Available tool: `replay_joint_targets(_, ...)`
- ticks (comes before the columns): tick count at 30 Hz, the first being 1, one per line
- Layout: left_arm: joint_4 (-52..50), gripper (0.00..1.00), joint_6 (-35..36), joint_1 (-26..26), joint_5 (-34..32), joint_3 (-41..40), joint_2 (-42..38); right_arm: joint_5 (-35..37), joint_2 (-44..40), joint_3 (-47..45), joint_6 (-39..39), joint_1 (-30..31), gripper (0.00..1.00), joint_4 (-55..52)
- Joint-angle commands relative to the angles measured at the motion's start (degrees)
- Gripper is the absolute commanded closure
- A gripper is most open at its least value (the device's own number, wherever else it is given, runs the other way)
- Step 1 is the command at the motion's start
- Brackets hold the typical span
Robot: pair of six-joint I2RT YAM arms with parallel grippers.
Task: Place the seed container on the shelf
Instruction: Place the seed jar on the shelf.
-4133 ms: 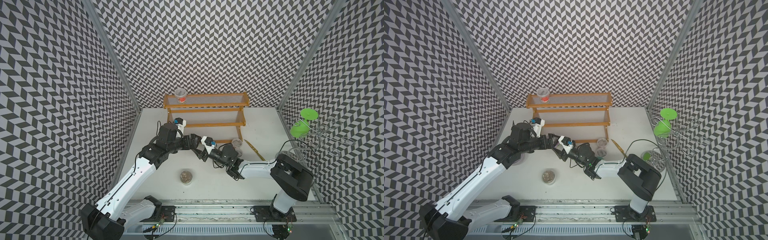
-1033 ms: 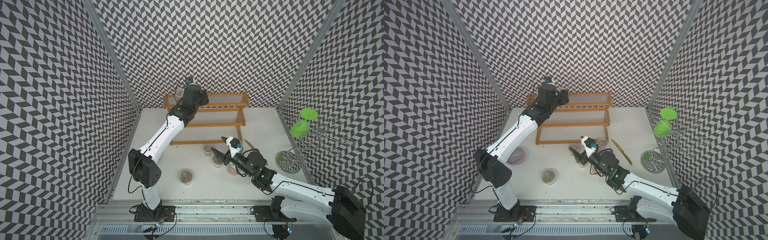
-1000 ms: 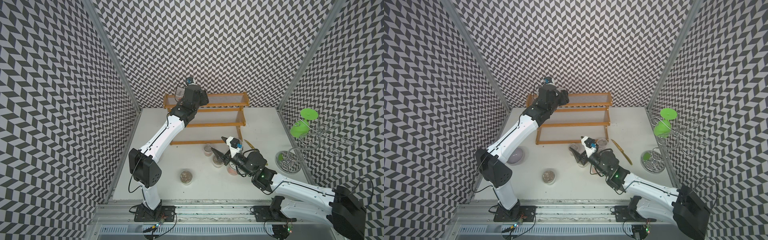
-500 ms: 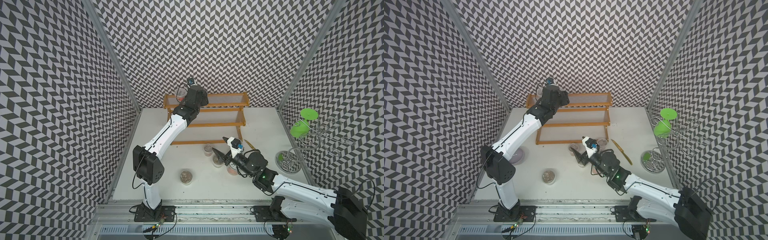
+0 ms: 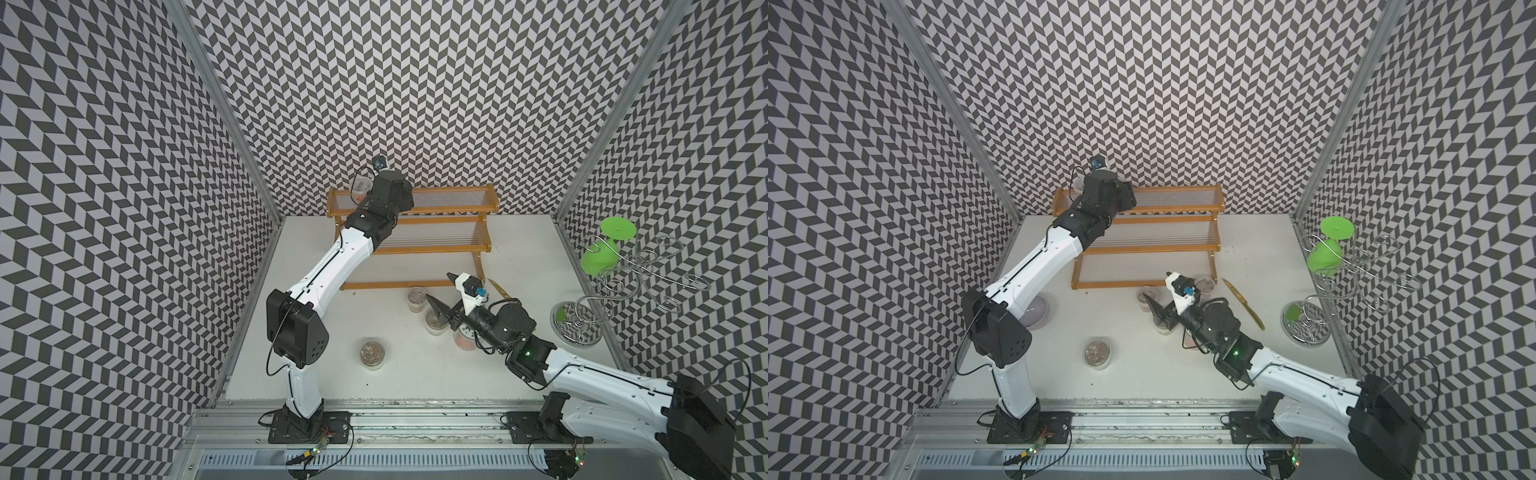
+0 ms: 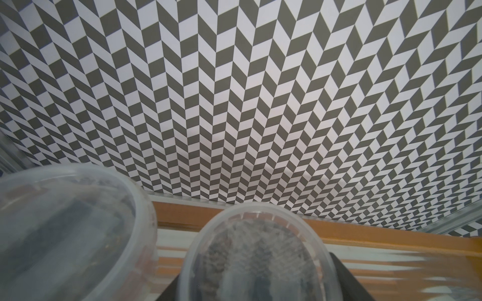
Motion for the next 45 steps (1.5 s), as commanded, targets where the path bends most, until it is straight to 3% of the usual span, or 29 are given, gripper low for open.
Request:
replay_joint_targets(1,1.35,0.36,0.44,0.42,-0.89,-1.29,-0.42,0.55,-0.33,-0.63,-0.25,-0.28,0.20,1.64)
replay_joint_targets(25,0.53,0.31,0.33,0.59,-3.27,-1.93,-1.97,0.64,-0.08,-0.27,0.37,-0.43,0.19,1.31)
replay_joint_targets(36,-1.78,0.16,0.19,0.49,-2.35,1.11,-2.13,0.46,-0.15,-0.10,0.34,-0.56,0.19,1.03)
replay_joint_targets(45,-1.69,0.12,0.52,0.50,-2.32,0.39,-4.26,0.21,-0.06,0.16,0.76,-0.56,0.19,0.86)
